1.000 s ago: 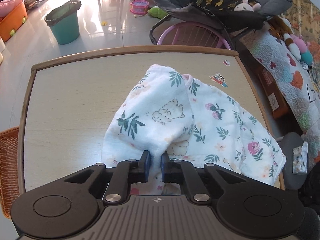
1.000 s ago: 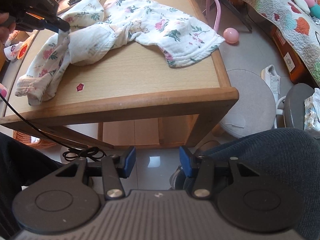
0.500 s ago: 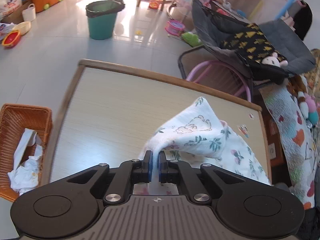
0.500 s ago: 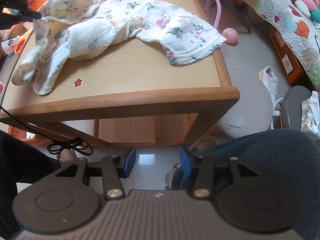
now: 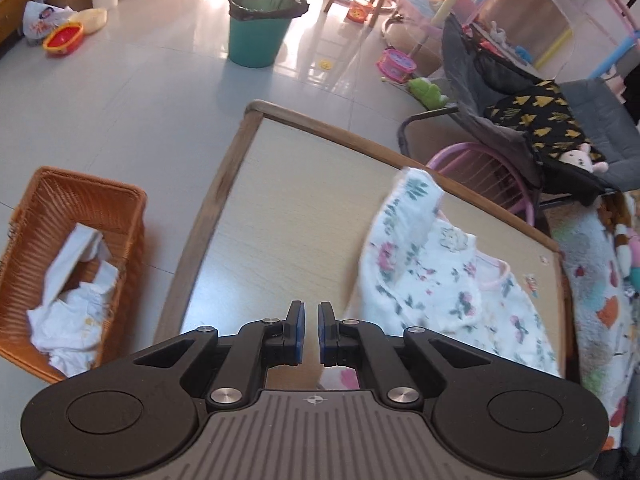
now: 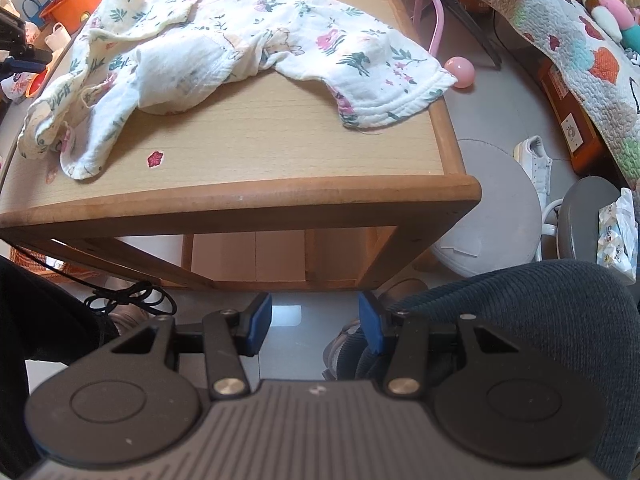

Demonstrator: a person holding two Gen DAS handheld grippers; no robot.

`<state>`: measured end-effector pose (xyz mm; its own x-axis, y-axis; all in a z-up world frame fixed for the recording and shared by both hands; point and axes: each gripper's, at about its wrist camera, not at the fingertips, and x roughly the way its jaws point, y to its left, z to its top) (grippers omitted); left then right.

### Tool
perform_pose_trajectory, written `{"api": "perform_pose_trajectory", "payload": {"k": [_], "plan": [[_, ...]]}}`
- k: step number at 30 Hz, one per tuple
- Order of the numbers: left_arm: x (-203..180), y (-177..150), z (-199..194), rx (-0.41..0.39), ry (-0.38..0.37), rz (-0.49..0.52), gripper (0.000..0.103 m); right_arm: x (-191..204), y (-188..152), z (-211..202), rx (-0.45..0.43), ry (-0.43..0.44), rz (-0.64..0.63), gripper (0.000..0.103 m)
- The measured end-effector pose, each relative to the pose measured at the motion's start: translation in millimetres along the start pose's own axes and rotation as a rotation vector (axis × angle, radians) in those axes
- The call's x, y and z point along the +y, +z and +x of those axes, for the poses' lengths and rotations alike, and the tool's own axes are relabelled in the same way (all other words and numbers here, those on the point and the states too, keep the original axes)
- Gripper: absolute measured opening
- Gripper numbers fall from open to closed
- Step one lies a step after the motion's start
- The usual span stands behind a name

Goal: Fold clothes

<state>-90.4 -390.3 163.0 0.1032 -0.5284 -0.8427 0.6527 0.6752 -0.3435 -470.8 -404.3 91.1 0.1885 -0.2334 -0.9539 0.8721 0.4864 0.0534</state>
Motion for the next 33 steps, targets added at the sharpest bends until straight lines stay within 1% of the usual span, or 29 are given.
{"api": "perform_pose_trajectory", "payload": {"k": [2, 3, 4, 5, 6, 7, 8, 11, 14, 16, 19, 22, 23, 25, 27, 29, 33], "plan": [[-7.1, -11.0, -1.5, 0.029, -0.014, 0.037, 0.017, 1.3, 0.3, 0.0, 0.002, -0.004, -0.003, 0.048], [-11.3, -17.8, -2.6, 0.044, -0.012, 0.06, 0.022, 1.8, 0.6, -0.6, 0.0, -0.003, -0.005, 0.048], [-13.8, -25.5, -4.3, 0.056, -0.009, 0.08, 0.032, 2.2, 0.9, -1.2, -0.001, -0.002, -0.007, 0.048], [-17.2, -33.6, -5.4, 0.062, -0.01, 0.096, 0.037, 2.9, 0.9, -2.0, -0.004, 0.003, -0.012, 0.048], [-19.8, -41.6, -6.9, 0.066, -0.019, 0.112, 0.046, 4.0, 0.9, -2.7, -0.006, 0.003, -0.019, 0.048], [-21.4, -48.2, -8.3, 0.066, -0.028, 0.124, 0.052, 5.9, 0.5, -3.5, -0.011, -0.003, -0.028, 0.048], [-21.3, -58.6, -11.1, 0.066, -0.035, 0.137, 0.054, 7.9, 0.2, -4.3, -0.014, -0.009, -0.039, 0.048], [-21.5, -82.0, -14.1, 0.078, -0.025, 0.17, 0.054, 12.6, 0.2, -11.1, -0.044, 0.006, -0.061, 0.048], [-20.2, -94.5, -18.5, 0.077, -0.018, 0.189, 0.054, 19.6, 7.0, -20.2, -0.075, 0.039, -0.076, 0.048], [-18.4, -100.5, -22.1, 0.076, -0.016, 0.195, 0.054, 26.4, 18.4, -24.8, -0.085, 0.072, -0.064, 0.048], [-12.6, -105.8, -28.5, 0.074, -0.024, 0.173, 0.055, 38.3, 40.1, -27.8, -0.09, 0.147, -0.022, 0.048], [-6.1, -112.8, -34.6, 0.083, -0.049, 0.15, 0.055, 58.2, 62.6, -26.1, -0.082, 0.205, 0.004, 0.048], [-4.2, -117.1, -37.2, 0.086, -0.046, 0.143, 0.055, 66.0, 69.3, -24.6, -0.083, 0.218, 0.005, 0.048], [-1.2, -127.0, -43.5, 0.092, -0.048, 0.135, 0.055, 82.4, 82.1, -20.1, -0.079, 0.227, 0.002, 0.047], [1.6, -138.4, -49.5, 0.098, -0.074, 0.135, 0.055, 95.4, 92.1, -13.8, -0.074, 0.23, 0.006, 0.047], [5.2, -150.1, -53.4, 0.109, -0.097, 0.128, 0.055, 106.8, 99.5, -5.8, -0.064, 0.214, 0.017, 0.047], [12.5, -169.4, -54.5, 0.13, -0.092, 0.114, 0.055, 118.3, 106.0, 7.4, -0.035, 0.202, 0.043, 0.047]]}}
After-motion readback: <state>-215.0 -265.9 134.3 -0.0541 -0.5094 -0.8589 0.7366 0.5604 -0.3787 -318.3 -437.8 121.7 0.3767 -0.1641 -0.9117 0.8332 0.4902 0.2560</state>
